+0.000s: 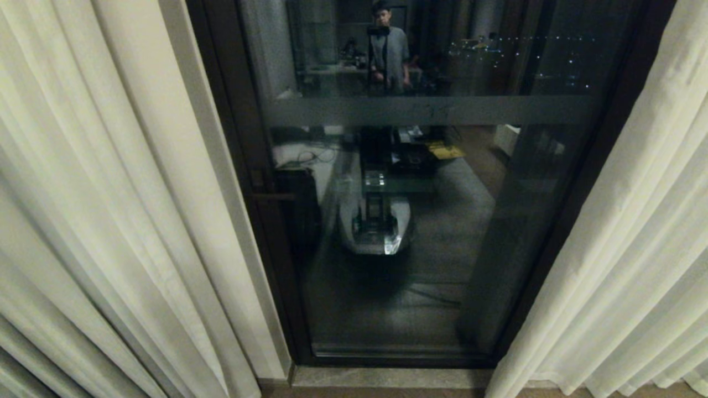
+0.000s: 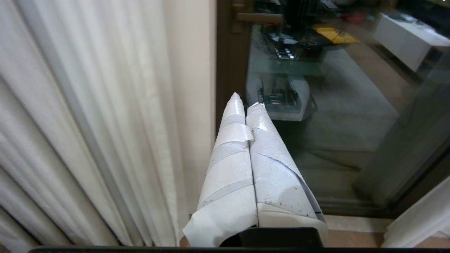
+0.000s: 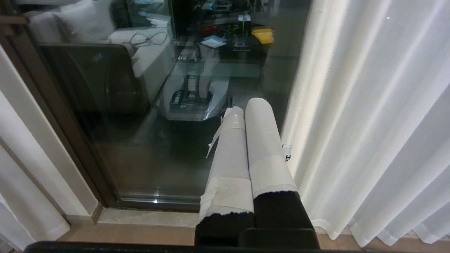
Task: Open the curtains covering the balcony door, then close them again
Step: Close the inner curtains on both sides
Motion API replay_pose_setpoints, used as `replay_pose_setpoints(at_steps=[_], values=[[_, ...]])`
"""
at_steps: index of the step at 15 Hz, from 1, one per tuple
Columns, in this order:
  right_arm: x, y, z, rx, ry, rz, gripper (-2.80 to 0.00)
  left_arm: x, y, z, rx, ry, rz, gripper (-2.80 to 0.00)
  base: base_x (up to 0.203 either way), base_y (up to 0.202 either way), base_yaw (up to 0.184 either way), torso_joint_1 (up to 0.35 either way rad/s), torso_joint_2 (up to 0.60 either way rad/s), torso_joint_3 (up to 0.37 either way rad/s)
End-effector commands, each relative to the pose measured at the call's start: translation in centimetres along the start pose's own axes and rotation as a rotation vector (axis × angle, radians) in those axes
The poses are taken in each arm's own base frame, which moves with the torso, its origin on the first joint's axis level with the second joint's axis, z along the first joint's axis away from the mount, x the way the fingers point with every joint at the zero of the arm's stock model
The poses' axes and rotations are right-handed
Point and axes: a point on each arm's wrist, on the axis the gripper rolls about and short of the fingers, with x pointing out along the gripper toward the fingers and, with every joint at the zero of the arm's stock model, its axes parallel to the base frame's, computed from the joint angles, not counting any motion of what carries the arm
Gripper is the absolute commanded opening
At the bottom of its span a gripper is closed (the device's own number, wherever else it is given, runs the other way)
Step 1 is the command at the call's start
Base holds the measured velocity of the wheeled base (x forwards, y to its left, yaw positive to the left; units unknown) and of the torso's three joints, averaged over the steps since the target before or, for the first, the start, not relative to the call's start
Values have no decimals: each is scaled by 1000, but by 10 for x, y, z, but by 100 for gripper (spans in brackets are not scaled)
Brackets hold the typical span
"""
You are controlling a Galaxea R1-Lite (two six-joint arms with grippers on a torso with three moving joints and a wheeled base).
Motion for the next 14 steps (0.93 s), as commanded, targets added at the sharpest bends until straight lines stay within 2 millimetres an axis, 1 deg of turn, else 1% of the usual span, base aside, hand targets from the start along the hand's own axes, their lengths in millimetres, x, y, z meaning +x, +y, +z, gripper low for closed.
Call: replay_pose_setpoints(at_steps=[1, 2, 14], values=[[0, 0, 0, -1, -1, 0, -280, 0, 0, 0, -1, -2, 0, -280, 0, 144, 1, 0, 2, 0], [0, 0, 0, -1, -1, 0, -280, 0, 0, 0, -1, -2, 0, -280, 0, 97, -2, 7, 2, 2], [0, 0, 0, -1, -1, 0, -280, 0, 0, 1, -1, -4, -1, -280, 0, 0, 0, 0, 0, 0]])
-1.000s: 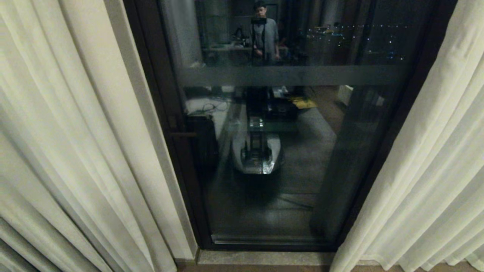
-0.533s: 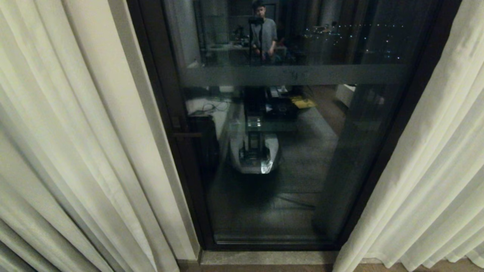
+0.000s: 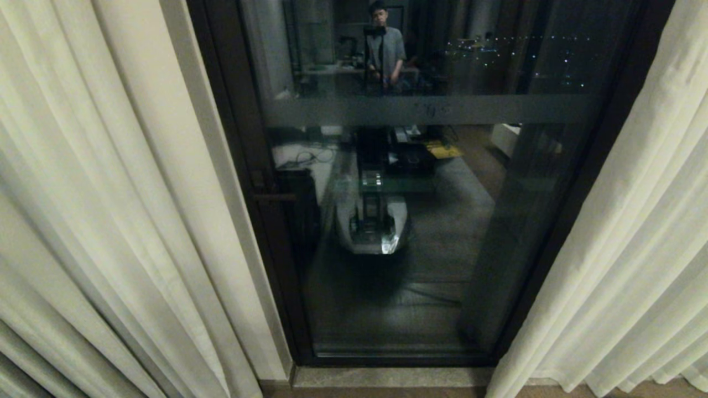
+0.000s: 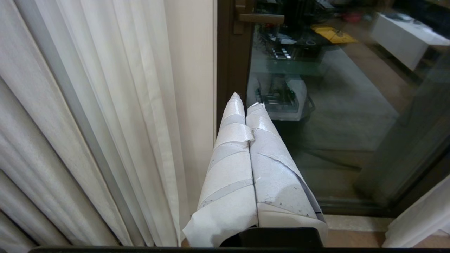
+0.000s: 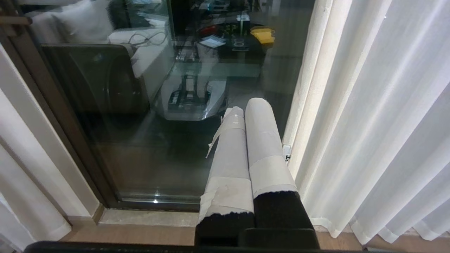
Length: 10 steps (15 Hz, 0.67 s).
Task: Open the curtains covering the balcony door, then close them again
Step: Close the inner curtains on both sides
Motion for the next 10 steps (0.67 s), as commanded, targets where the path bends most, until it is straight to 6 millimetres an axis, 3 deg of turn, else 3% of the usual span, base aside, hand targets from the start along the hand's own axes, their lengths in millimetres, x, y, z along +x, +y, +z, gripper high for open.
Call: replay_pose_setpoints(at_steps=[1, 6, 10], values=[[0, 0, 0, -1, -1, 0, -280, 0, 0, 0, -3, -2, 1, -280, 0, 0, 0, 0, 0, 0], [0, 0, 0, -1, -1, 0, -280, -1, 0, 4, 7, -15, -9, -280, 0, 0, 0, 0, 0, 0], [0, 0, 0, -1, -1, 0, -280, -4, -3, 44, 1, 27, -45, -280, 0, 0, 0, 0, 0, 0]])
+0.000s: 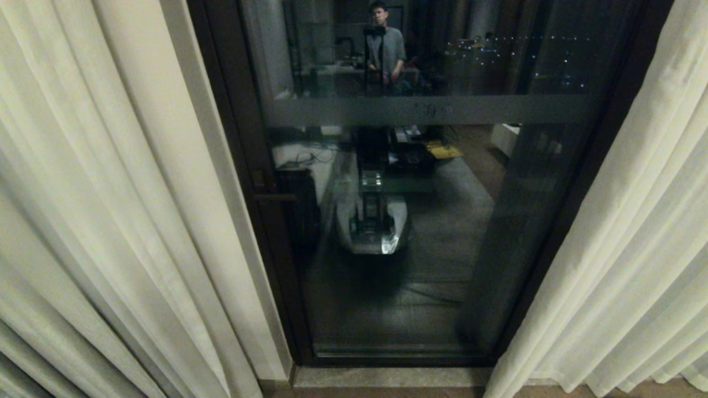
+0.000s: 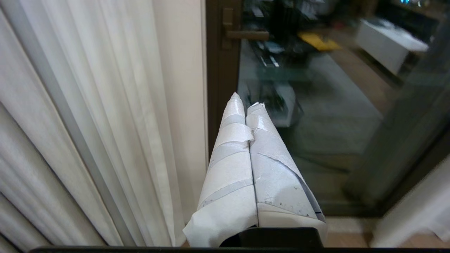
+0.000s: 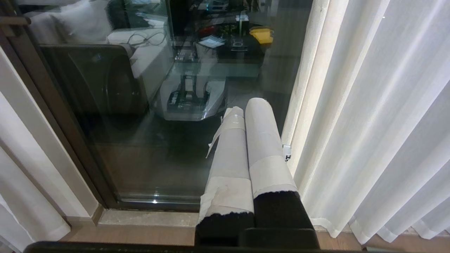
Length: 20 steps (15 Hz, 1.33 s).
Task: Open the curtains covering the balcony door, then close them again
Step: Close the inner curtains on both sides
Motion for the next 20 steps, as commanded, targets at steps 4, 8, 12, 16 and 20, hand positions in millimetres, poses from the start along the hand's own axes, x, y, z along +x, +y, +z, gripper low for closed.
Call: replay_pose_setpoints(at_steps=[4, 8, 12, 16, 20], values=[[0, 0, 0, -1, -1, 0, -280, 37, -2, 53, -16, 106, 0, -280, 0, 0, 0, 0, 0, 0], [0, 0, 0, -1, -1, 0, -280, 115, 1, 102, -33, 78, 73, -280, 0, 0, 0, 0, 0, 0], [0, 0, 0, -1, -1, 0, -280, 200, 37, 138, -34, -50, 286, -280, 0, 0, 0, 0, 0, 0], [0, 0, 0, -1, -1, 0, -280, 252, 87, 156, -49, -144, 438, -280, 0, 0, 0, 0, 0, 0], [0, 0, 0, -1, -1, 0, -280, 281, 113, 159, -76, -164, 480, 0, 0, 0, 0, 0, 0, 0]])
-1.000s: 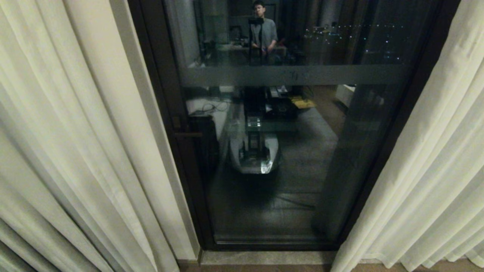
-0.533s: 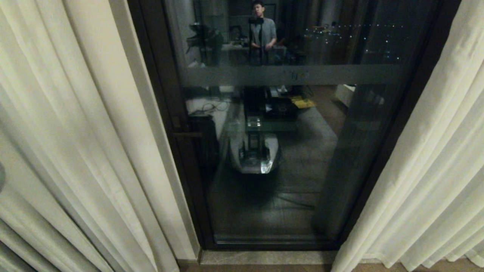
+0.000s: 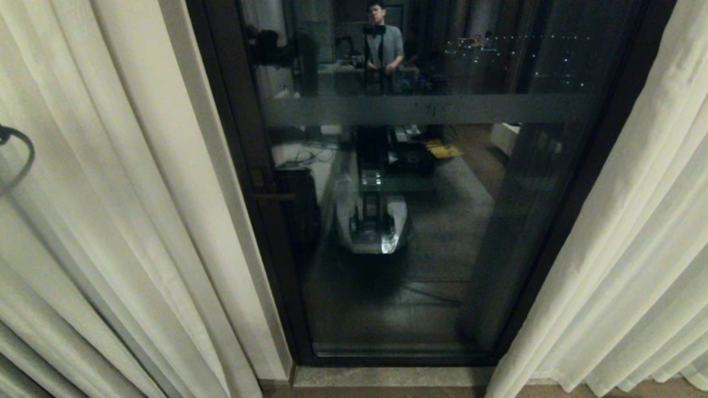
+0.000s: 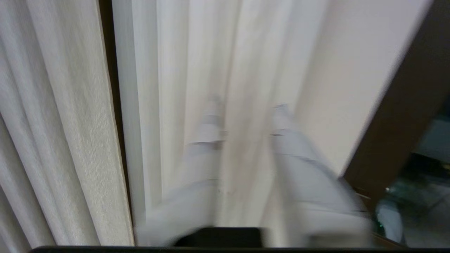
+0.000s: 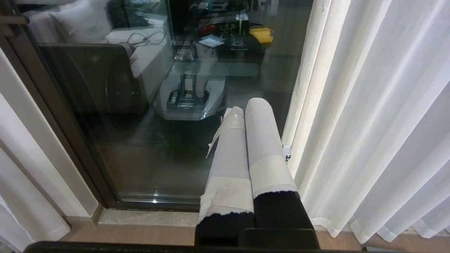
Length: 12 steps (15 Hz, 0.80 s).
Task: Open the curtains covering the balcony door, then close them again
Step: Close the inner curtains on both sides
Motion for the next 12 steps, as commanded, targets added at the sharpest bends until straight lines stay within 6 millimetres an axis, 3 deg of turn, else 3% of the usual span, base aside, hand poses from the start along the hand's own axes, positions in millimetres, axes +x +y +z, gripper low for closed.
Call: replay_pose_setpoints(at_steps=[1, 6, 12], values=[[0, 0, 0, -1, -1, 0, -280, 23, 6, -19, 2, 55, 18, 0, 0, 0, 0, 0, 0, 0], [0, 0, 0, -1, -1, 0, -280, 53, 9, -35, -24, 53, 20, 0, 0, 0, 0, 0, 0, 0], [0, 0, 0, -1, -1, 0, -280, 105, 11, -61, -30, -18, -2, 0, 0, 0, 0, 0, 0, 0]])
